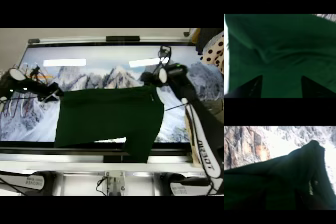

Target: Fold the shirts.

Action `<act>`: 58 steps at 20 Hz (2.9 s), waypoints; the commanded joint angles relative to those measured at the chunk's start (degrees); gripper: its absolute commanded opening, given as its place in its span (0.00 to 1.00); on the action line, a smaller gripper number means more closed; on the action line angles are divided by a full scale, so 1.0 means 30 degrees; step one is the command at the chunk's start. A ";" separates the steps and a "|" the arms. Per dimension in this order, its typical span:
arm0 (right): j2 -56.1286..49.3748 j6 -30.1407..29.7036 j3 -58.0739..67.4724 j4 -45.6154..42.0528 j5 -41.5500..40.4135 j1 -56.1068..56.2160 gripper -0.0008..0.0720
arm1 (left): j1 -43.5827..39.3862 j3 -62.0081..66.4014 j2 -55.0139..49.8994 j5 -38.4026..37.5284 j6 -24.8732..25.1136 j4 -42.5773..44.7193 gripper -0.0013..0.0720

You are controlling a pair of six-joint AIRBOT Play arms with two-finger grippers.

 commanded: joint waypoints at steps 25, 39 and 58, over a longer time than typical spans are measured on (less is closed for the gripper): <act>0.4954 -1.0469 -0.6681 0.7847 1.1839 -1.0105 0.61 | 0.4014 -1.6473 0.6339 0.2929 0.3905 -0.1632 0.06; 0.3446 -1.0571 -1.4491 1.2065 0.2674 -0.9464 0.70 | 0.3869 -1.6109 0.8080 0.1902 0.4422 -0.1632 0.06; 1.6152 -1.2830 0.5807 0.8830 -0.2331 -0.6972 0.11 | 0.3898 1.1956 1.5679 0.4029 0.1472 0.0248 0.06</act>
